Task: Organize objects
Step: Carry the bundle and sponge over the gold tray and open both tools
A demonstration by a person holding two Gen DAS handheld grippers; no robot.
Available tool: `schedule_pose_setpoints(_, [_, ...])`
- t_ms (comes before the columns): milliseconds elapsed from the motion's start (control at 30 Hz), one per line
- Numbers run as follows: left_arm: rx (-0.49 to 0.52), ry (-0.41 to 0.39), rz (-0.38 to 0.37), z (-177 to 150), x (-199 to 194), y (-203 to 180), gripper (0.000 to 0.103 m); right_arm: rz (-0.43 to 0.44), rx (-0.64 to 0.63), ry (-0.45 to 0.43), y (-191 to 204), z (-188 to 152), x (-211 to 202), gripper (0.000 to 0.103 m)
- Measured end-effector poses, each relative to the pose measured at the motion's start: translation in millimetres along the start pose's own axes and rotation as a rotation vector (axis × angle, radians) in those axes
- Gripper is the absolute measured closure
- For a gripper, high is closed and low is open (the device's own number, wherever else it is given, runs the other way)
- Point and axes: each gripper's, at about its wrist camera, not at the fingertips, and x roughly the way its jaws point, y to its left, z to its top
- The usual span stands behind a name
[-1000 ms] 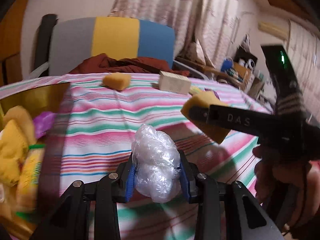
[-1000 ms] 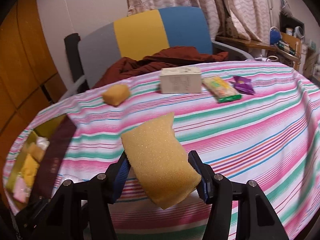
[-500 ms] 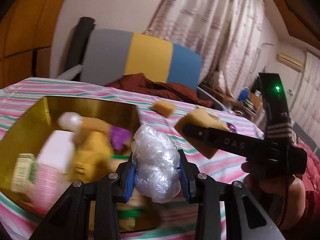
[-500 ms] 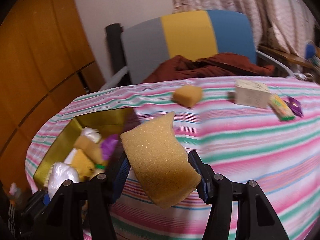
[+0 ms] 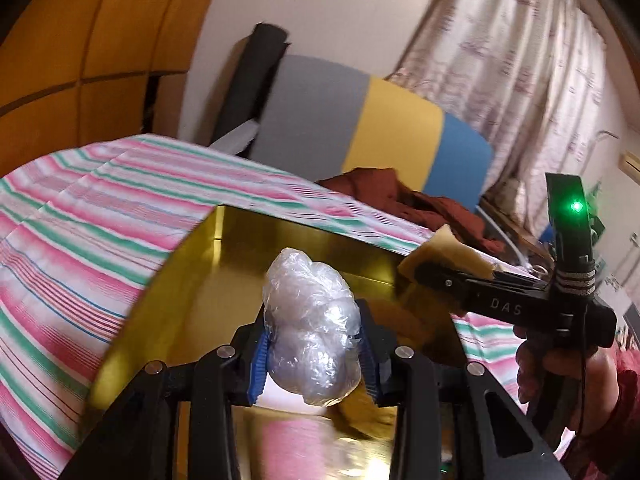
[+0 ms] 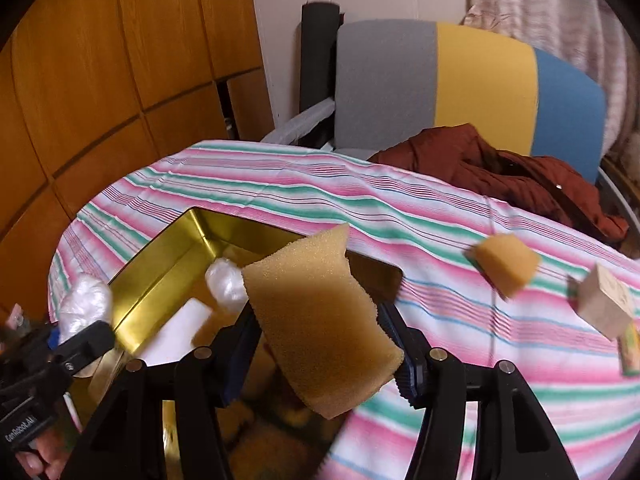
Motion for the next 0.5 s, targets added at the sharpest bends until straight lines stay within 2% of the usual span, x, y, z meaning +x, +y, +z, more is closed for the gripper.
schedule_pose_setpoints(100, [-0.024,0.019,0.029,6.3,10.1,15.0,0.066,0.011,0.0,0.023,3.2,10.0,19.4,0.039])
schedule_pose_setpoints(167, [-0.034,0.033,0.038,8.4,16.2,22.0,0.066,0.002,0.002,0.032,4.6,13.2,28.3,0.032])
schedule_pose_setpoints(233, [-0.044,0.046,0.045,9.9,20.1,28.0,0.066,-0.002,0.021,0.033,2.9,15.1,32.1,0.02])
schedule_pose_setpoints(300, [-0.051,0.064,0.041,10.7,24.1,30.7,0.065,0.012,0.045,0.013,0.4,14.0,25.8,0.015])
schedule_pose_setpoints(367, [-0.053,0.071,0.055,11.4,27.8,31.8,0.054,0.018,0.059,-0.011,-1.4,10.5,15.4,0.01])
schedule_pose_setpoints(500, [-0.054,0.087,0.108,13.5,31.0,32.7,0.048,0.028,0.073,-0.053,-0.4,-0.4,-6.5,0.009])
